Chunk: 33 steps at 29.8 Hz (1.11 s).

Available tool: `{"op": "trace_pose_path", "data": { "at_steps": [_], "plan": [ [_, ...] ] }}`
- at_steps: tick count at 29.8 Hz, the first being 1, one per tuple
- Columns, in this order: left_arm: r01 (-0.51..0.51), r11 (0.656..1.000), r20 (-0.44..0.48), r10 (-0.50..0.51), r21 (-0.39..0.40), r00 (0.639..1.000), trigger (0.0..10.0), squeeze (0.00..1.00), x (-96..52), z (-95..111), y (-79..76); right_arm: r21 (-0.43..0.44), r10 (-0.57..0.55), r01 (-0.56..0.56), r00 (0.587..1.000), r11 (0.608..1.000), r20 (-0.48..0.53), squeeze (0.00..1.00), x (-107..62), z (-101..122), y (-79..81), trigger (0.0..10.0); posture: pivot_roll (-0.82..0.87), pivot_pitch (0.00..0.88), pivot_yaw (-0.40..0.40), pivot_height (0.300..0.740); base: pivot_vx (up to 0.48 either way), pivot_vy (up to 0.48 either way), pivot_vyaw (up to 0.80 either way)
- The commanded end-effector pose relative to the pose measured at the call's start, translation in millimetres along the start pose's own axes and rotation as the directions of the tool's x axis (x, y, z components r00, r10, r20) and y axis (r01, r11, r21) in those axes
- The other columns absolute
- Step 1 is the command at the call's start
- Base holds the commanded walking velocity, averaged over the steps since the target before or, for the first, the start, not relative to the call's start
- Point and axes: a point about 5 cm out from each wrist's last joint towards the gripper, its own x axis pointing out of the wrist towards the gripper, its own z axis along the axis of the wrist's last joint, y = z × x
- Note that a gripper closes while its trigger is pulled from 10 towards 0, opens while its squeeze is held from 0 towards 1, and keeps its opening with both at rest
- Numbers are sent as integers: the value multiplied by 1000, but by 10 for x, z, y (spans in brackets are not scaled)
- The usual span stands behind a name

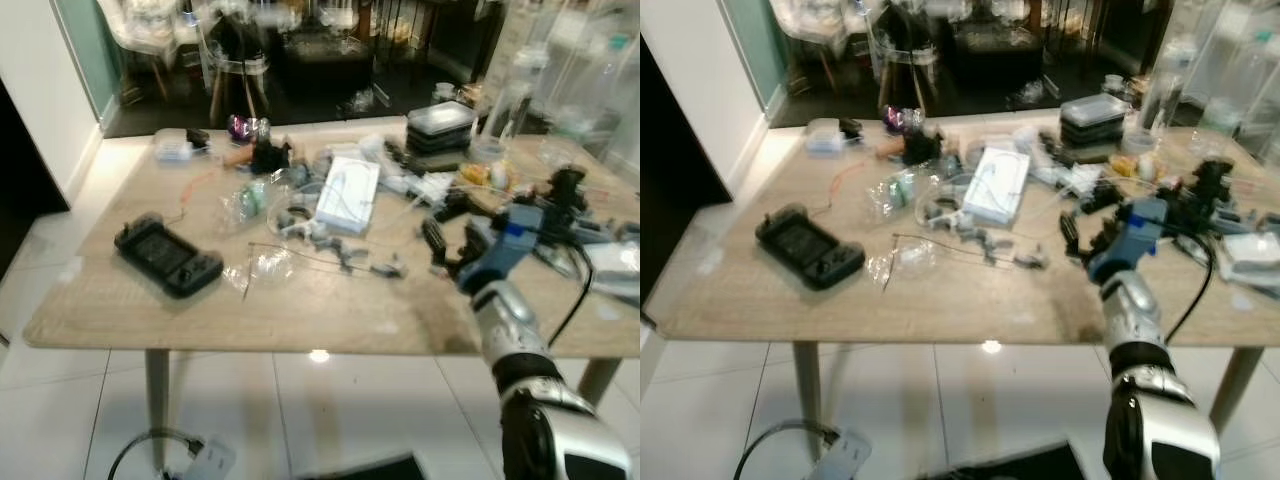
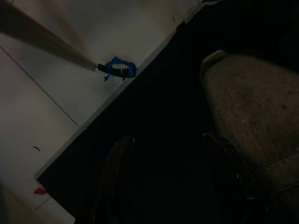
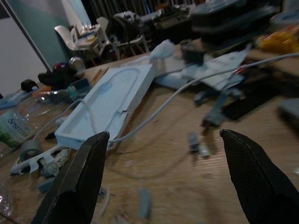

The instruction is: Picking trash to rubbish bin

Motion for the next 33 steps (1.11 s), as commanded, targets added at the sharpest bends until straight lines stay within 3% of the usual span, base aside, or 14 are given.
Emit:
{"op": "trace_pose_path", "data": {
  "at_steps": [1, 9, 12, 14, 15, 16, 18, 23, 25, 27, 33],
  "plan": [
    [33, 999, -38, -34, -13, 999, 10000, 0, 1, -104, -96, 5, 3, -3, 1000, 1000, -12, 0, 12, -13, 18, 10000, -70, 6, 34, 740, 0, 0, -800],
    [40, 999, -38, -40, -12, 998, 10000, 0, 2, -97, -98, -26, 18, -19, 1000, 999, -17, 0, 14, -17, 35, 10000, -70, 6, 34, 740, 0, -80, -500],
    [37, 999, -38, -38, -12, 999, 10000, 0, 1, -98, -93, -95, 56, -62, 997, 994, -60, 0, 10, -65, 79, 10000, -66, 7, 30, 740, 0, -469, 0],
    [23, 999, -38, -24, -21, 999, 10000, 0, 0, -103, -81, -239, 113, -149, 981, 960, -155, 0, -11, -143, 123, 10000, -66, 7, 30, 740, 0, -456, 0],
    [23, 999, -38, -24, -21, 999, 10000, 0, 0, -103, -81, -239, 113, -149, 981, 960, -155, 0, -11, -143, 123, 10000, -66, 7, 30, 740, 0, -439, 0],
    [14, 999, -38, -15, -33, 999, 10000, 0, -1, -105, -72, -357, 124, -207, 963, 911, -241, 0, -39, -185, 89, 10000, -60, 11, 31, 740, 0, 0, 0],
    [17, 999, -38, -18, -35, 999, 10000, 0, -2, -108, -73, -427, 103, -223, 952, 876, -288, 0, -58, -185, 23, 10000, -60, 11, 31, 740, 0, 0, 0],
    [22, 999, -46, -23, -33, 999, 10000, 0, -5, -134, -84, -463, 158, -282, 944, 840, -289, 0, -39, -90, 32, 10000, -67, 14, 35, 740, 0, 0, 0],
    [25, 999, -48, -26, -30, 998, 10000, 0, -4, -138, -90, -526, 211, -357, 924, 772, -318, 0, -40, -112, 117, 10000, -68, 16, 36, 740, 0, 0, 0],
    [26, 999, -49, -27, -30, 998, 10000, 0, -3, -136, -97, -547, 255, -410, 906, 729, -339, 0, -47, -146, 195, 10000, -68, 16, 36, 740, 0, 0, 0],
    [25, 999, -45, -26, -27, 999, 10000, 0, 0, -120, -100, -526, 363, -484, 875, 700, -321, 0, -16, -176, 435, 10000, -67, 18, 37, 740, 0, 0, 0]
  ]
}}
